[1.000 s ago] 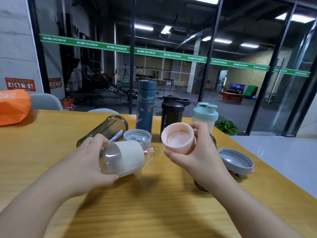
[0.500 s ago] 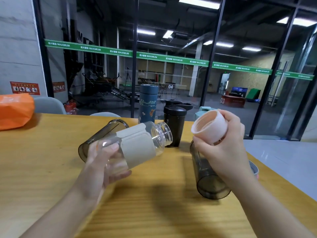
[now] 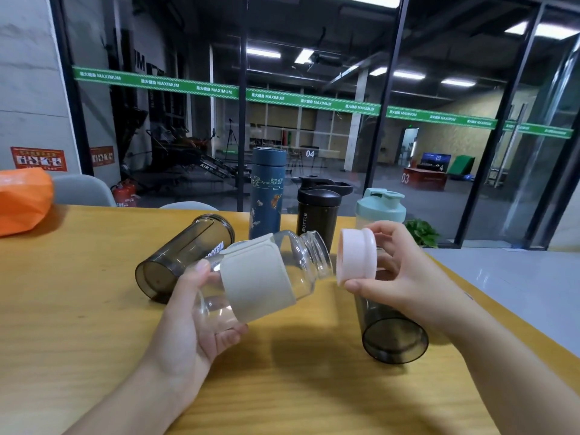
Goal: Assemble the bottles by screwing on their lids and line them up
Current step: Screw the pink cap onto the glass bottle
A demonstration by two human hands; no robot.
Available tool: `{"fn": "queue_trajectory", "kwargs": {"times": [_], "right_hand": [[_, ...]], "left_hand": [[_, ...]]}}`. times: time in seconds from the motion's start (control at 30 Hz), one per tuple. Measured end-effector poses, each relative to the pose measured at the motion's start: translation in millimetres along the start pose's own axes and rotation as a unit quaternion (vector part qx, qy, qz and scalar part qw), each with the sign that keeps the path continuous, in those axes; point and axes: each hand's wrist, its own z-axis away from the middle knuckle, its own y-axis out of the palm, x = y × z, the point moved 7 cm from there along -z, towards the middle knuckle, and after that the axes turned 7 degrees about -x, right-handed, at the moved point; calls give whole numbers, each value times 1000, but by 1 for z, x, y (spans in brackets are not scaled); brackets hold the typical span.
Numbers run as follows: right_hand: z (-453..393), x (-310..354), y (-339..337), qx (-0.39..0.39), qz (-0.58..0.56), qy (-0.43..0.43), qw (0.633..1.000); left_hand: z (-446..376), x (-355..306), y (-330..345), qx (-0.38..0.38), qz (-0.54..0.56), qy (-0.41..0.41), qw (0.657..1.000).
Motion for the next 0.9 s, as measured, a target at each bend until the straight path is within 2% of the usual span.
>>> {"fn": "queue_trajectory", "kwargs": {"times": [0.27, 0.6, 0.9], "right_hand": [[1, 0, 8, 59, -38, -12, 997], [6, 3, 17, 112, -75, -24, 991], [6, 1, 18, 125, -93, -17, 988]], "left_hand": [[0, 0, 6, 25, -29, 23, 999], [-3, -3, 0, 0, -50, 30, 998], [-2, -5, 1, 1, -48, 35, 998]]}}
